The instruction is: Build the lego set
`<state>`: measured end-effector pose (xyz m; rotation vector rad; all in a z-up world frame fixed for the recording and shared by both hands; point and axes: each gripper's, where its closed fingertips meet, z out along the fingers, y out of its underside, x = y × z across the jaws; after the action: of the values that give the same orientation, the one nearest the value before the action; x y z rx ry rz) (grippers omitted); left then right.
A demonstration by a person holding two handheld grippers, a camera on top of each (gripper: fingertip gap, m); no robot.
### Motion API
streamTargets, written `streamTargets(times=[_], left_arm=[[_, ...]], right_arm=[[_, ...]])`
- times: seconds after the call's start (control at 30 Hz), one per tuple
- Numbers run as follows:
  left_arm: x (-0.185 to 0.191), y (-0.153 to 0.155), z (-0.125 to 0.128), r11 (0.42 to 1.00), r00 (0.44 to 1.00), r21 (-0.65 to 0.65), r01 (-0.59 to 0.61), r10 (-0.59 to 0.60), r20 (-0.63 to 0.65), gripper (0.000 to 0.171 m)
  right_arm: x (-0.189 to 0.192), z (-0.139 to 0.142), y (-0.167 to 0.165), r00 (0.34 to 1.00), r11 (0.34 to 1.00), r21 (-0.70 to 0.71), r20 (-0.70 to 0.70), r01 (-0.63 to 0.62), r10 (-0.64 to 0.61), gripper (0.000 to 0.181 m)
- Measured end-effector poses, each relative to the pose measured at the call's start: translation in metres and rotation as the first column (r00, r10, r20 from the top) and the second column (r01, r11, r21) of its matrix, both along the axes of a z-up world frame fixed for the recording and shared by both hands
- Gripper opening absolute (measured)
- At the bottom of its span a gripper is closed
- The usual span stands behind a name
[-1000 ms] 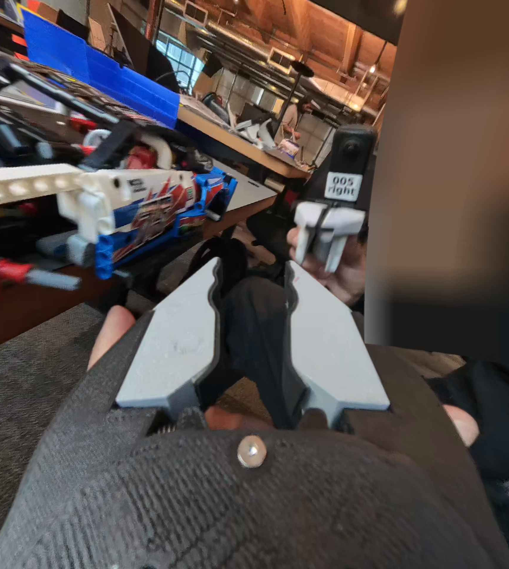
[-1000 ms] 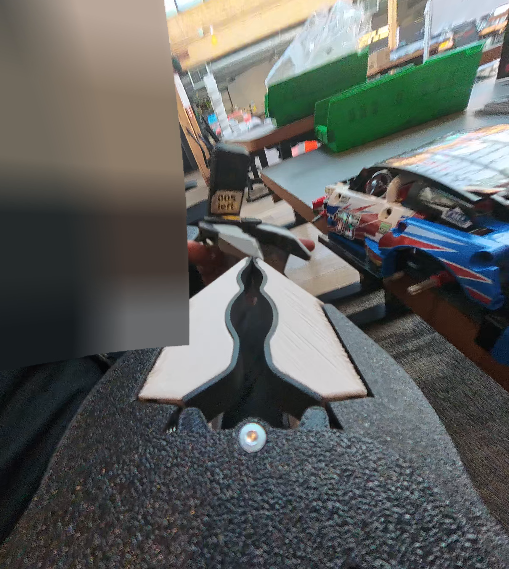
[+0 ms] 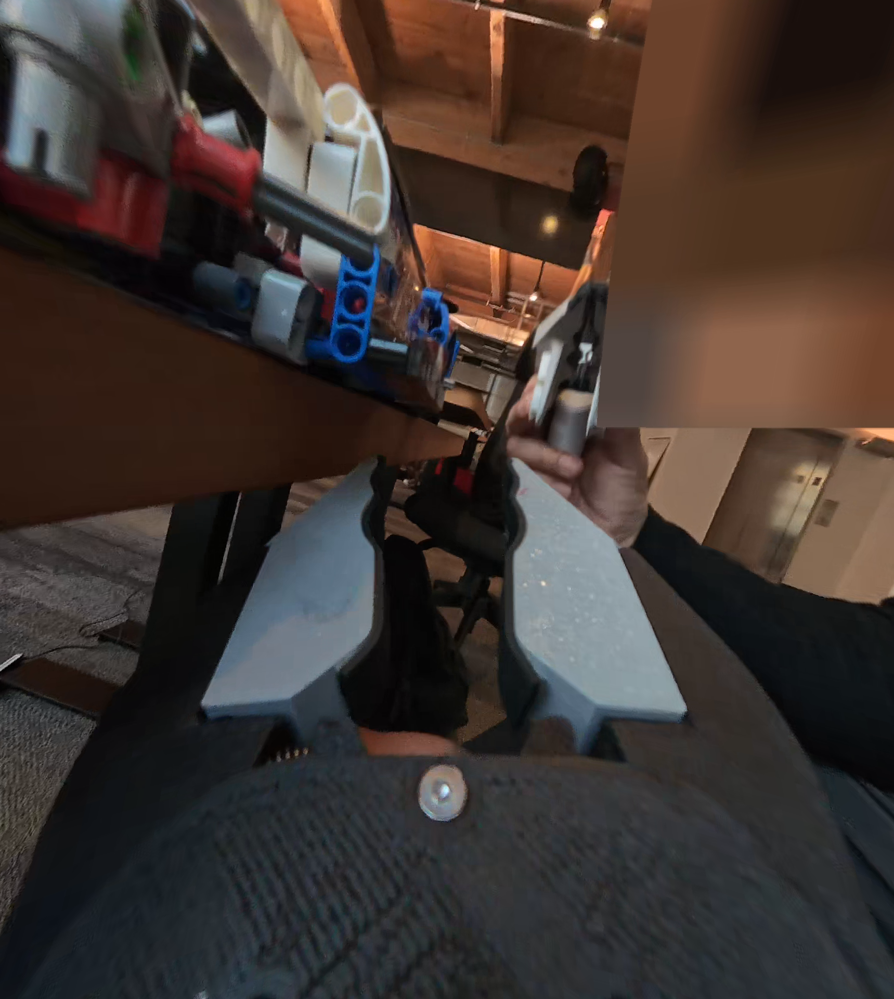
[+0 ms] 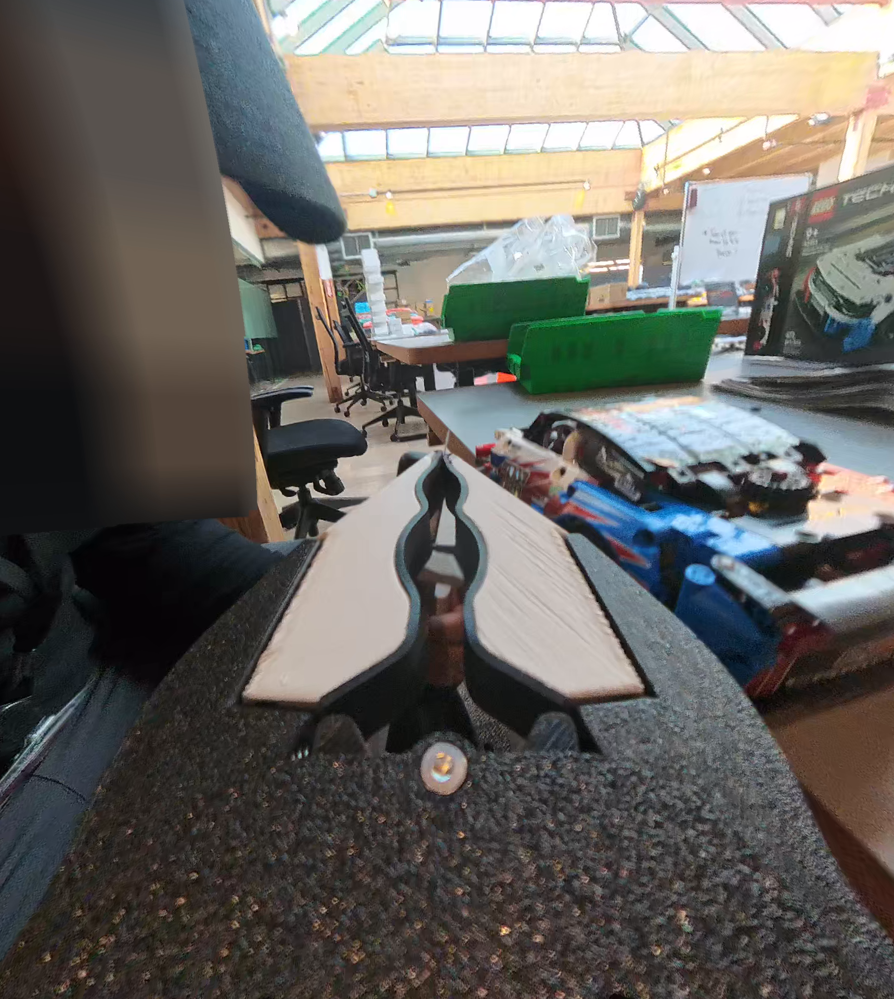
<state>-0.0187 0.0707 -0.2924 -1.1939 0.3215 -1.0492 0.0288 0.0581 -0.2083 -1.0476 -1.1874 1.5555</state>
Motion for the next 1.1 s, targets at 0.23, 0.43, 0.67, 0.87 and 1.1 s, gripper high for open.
streamTargets(times=[0.23,0.43,0.67,0.87,1.1], left_arm=[[-0.01,-0.007,0.014,0.997,0.999,0.075,0.027,-0.025,-0.035,0.034],[-0.012,-0.006,0.017,0.995,0.998,0.09,0.04,-0.035,-0.05,0.028],[-0.012,-0.007,0.018,0.995,0.999,0.09,0.037,-0.035,-0.025,0.021],[-0.015,-0.006,0.016,0.997,1.0,0.073,0.021,-0.02,-0.012,0.02],[0.002,-0.029,-0.014,0.996,0.994,-0.025,0.081,-0.083,-0.075,0.02]], right_arm=[[-0.015,-0.033,0.007,0.994,0.997,-0.046,0.093,0.07,-0.065,0.0],[-0.03,-0.046,0.006,0.984,0.999,-0.022,0.171,0.046,-0.042,0.0],[-0.038,-0.052,0.009,0.978,0.999,-0.016,0.205,0.049,-0.045,0.0],[-0.043,-0.056,0.01,0.971,0.998,0.005,0.233,0.058,-0.058,0.0],[-0.043,-0.056,0.013,0.971,0.998,0.004,0.232,0.066,-0.065,0.0]])
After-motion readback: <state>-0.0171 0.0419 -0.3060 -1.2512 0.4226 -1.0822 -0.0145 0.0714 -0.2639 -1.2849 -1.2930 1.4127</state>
